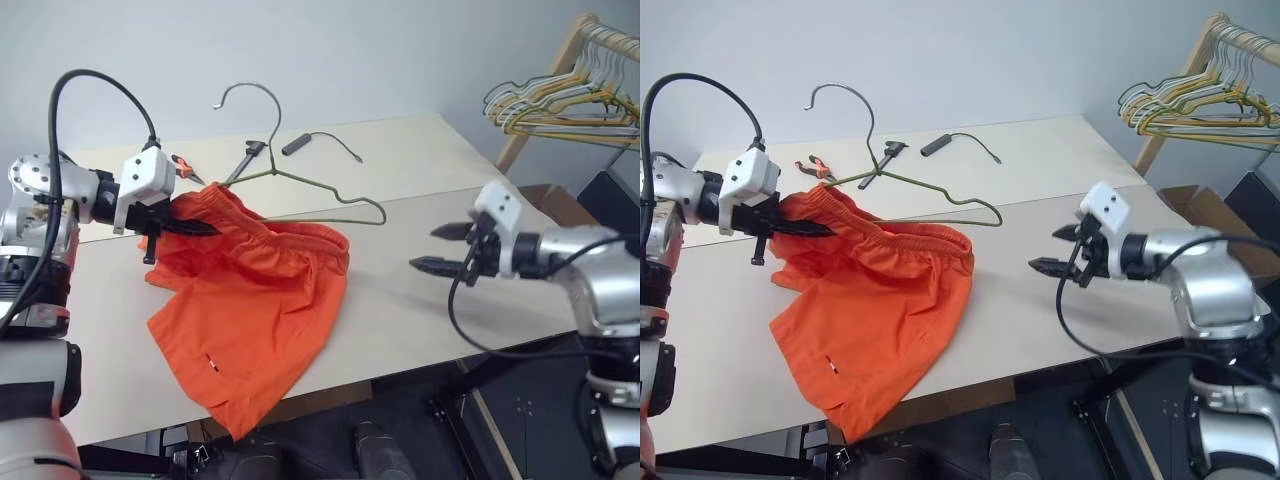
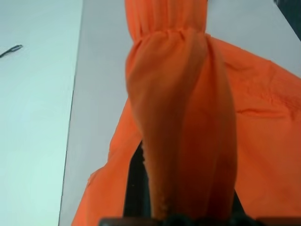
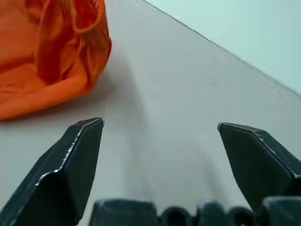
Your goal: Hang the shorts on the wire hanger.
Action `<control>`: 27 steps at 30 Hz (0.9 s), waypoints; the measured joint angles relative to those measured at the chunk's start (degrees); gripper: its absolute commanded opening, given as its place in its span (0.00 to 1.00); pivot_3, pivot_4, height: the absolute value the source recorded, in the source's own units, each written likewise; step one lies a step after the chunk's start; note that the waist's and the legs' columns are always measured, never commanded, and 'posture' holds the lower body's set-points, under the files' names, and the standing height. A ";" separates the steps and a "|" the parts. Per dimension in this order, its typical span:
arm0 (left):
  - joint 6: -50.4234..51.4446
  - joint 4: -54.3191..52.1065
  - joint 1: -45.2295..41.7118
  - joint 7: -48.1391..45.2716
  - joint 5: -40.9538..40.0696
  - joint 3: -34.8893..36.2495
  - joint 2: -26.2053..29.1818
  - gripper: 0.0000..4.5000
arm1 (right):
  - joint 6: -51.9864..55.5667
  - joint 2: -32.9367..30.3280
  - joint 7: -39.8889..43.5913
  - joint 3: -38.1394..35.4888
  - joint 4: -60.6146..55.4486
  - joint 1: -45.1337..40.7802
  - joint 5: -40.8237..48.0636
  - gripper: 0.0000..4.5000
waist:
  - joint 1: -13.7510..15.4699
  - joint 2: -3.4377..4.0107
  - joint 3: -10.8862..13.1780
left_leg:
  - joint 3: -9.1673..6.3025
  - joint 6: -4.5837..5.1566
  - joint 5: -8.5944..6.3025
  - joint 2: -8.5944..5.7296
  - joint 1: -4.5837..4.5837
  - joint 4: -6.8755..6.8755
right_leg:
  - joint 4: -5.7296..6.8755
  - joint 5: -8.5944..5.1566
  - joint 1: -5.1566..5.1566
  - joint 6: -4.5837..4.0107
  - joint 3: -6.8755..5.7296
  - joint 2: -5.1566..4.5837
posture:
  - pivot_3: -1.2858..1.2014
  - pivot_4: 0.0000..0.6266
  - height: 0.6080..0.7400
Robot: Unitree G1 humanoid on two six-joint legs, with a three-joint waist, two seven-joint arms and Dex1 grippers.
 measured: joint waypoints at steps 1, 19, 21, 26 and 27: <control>0.40 -0.53 0.59 0.00 0.00 0.20 -0.05 0.00 | -0.68 2.45 -1.39 0.02 -0.05 1.17 0.32 0.99 | -0.11 0.00 0.00 | 0.02 0.00 0.00 0.03 0.05 0.00 | 0.00 0.00 0.03 0.00 0.02 0.03 | 0.48 0.09 1.00; 4.87 -5.73 4.61 0.92 0.10 1.96 0.47 0.00 | -9.89 25.93 -13.27 7.11 13.12 -5.82 -0.42 0.49 | 0.25 0.02 0.00 | -0.15 -0.01 0.00 -0.09 0.05 -0.03 | 0.02 0.01 0.00 0.02 -0.03 -0.02 | 0.50 0.09 1.00; 4.93 -6.47 4.69 1.09 0.09 2.13 0.47 0.00 | -9.93 25.46 -12.99 7.10 13.12 -5.79 -0.42 0.34 | 0.22 0.02 0.00 | -0.15 -0.01 0.00 -0.08 0.08 -0.03 | 0.03 0.01 0.01 0.02 -0.03 -0.01 | 0.50 0.09 1.00; 5.11 -7.37 4.84 1.55 0.09 2.36 0.46 0.00 | -10.15 25.01 -12.35 7.01 13.09 -5.68 -0.36 0.01 | 0.03 0.03 -0.01 | -0.14 -0.01 0.00 -0.08 0.11 -0.04 | 0.04 0.01 0.03 0.02 -0.03 0.00 | 0.50 0.08 1.00; 5.11 -7.37 4.93 1.71 0.09 2.37 0.45 0.00 | -10.15 24.97 -12.30 7.01 12.95 -5.61 -0.35 0.01 | 0.01 0.03 -0.01 | -0.14 -0.01 0.00 -0.07 0.11 -0.05 | 0.04 0.01 0.02 0.02 -0.03 0.00 | 0.50 0.08 1.00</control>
